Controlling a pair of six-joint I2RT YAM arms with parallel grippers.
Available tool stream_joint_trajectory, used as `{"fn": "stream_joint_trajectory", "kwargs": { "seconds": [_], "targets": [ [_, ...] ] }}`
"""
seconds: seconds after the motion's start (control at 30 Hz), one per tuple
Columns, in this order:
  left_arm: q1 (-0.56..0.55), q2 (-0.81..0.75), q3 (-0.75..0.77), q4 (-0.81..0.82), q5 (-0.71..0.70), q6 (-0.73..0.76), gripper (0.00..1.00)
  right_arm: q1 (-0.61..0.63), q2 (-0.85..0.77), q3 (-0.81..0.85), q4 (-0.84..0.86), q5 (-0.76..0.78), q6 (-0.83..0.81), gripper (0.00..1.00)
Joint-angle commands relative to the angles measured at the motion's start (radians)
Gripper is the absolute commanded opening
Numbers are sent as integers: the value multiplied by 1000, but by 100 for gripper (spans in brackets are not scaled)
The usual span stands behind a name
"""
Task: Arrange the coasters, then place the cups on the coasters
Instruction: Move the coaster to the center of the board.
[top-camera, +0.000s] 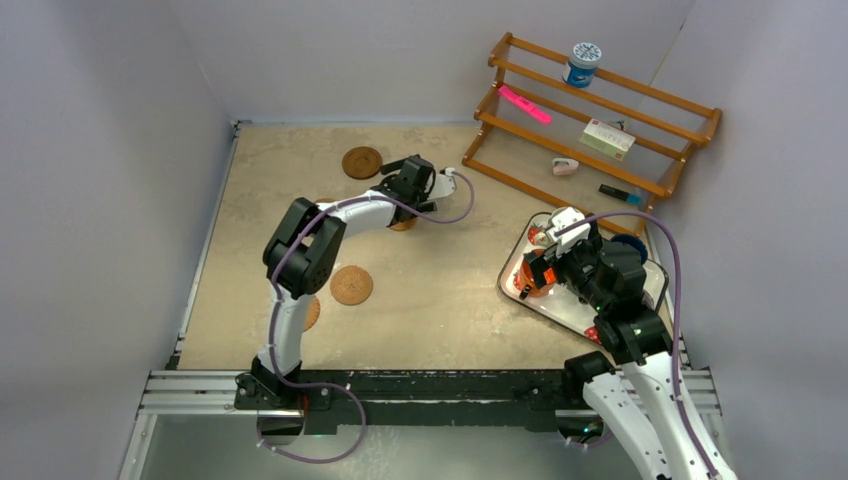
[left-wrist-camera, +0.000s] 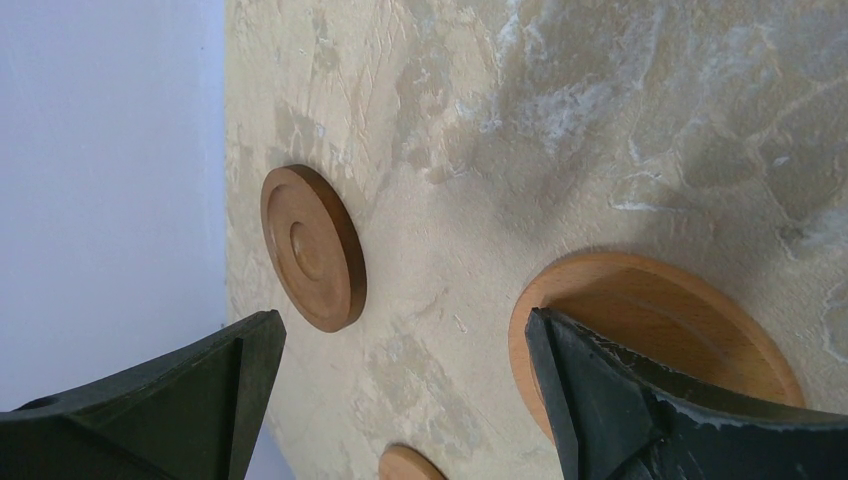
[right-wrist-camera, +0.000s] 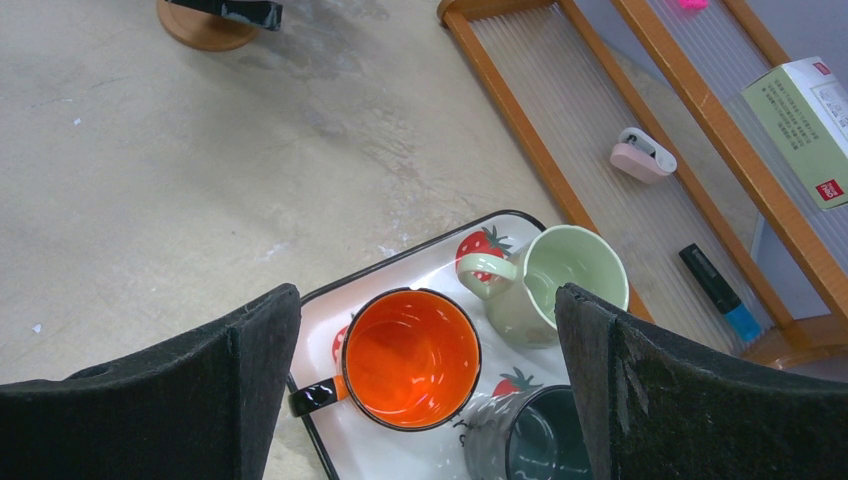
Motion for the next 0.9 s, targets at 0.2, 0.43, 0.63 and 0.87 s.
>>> {"fn": "stream_joint_trajectory", "kwargs": {
  "seconds": [0.2, 0.43, 0.63, 0.87],
  "targets": [
    [21, -20, -12, -34, -17, -30, 100, 4, 5, 0, 30, 0, -5, 99],
    [22, -72, 2, -36, 4, -46, 100, 4, 7, -1, 30, 0, -6, 99],
    [24, -214, -16, -107, 53, -31, 100, 4, 9, -1, 30, 2, -5, 99],
    [26, -426, -276, -210, 160, 55, 100, 4, 6, 1, 29, -3, -7, 99]
  ]
}}
